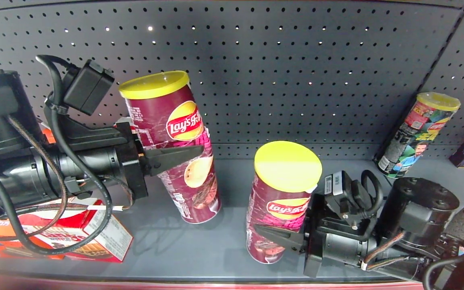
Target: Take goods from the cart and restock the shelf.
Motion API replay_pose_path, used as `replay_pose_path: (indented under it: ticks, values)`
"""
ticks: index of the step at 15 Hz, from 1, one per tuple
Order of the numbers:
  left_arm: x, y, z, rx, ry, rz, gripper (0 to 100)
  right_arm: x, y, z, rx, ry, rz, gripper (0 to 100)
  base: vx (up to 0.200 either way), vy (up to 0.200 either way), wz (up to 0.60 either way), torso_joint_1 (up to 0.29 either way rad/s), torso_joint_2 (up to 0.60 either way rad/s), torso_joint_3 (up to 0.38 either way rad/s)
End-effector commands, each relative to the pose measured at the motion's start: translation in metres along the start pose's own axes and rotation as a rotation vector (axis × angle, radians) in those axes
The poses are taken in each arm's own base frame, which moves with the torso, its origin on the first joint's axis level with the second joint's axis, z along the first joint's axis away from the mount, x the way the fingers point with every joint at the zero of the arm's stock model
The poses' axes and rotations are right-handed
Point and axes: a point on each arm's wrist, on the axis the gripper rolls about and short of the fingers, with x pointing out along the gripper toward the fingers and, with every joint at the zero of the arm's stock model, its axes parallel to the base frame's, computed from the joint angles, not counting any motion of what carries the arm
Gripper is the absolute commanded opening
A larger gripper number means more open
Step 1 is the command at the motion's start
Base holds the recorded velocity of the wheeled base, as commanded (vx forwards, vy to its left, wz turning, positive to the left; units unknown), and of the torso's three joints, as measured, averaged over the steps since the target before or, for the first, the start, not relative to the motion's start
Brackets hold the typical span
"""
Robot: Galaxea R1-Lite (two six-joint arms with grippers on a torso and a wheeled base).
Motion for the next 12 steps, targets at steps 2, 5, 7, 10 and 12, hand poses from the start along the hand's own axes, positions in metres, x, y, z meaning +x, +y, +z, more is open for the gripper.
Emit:
replay_pose_path:
  ticks: [2, 5, 7, 10, 12]
  values:
    - [0.0, 0.0, -0.001, -0.001, 0.002, -0.001, 0, -0.001, -0.009, -0.012, 0.0, 0.035, -0.027, 0, 0.0, 0.0, 0.0, 0.0, 0.0, 0.0]
    - [0.0, 0.0, -0.003, -0.006, 0.008, 0.002, 0, -0.001, -0.012, -0.015, -0.002, 0.047, -0.031, 0, 0.0, 0.0, 0.0, 0.0, 0.0, 0.0]
    - [-0.001, 0.0, -0.004, -0.007, 0.009, 0.002, 0, -0.001, -0.011, -0.016, -0.003, 0.051, -0.031, 0, 0.0, 0.0, 0.0, 0.0, 0.0, 0.0]
    - [-0.001, 0.0, -0.004, -0.007, 0.009, 0.002, 0, -0.005, -0.008, -0.02, -0.006, 0.069, -0.034, 100, 0.0, 0.0, 0.0, 0.0, 0.0, 0.0]
    - [-0.001, 0.0, -0.003, -0.006, 0.008, 0.002, 0, -0.008, -0.007, -0.019, -0.007, 0.07, -0.038, 100, 0.0, 0.0, 0.0, 0.0, 0.0, 0.0]
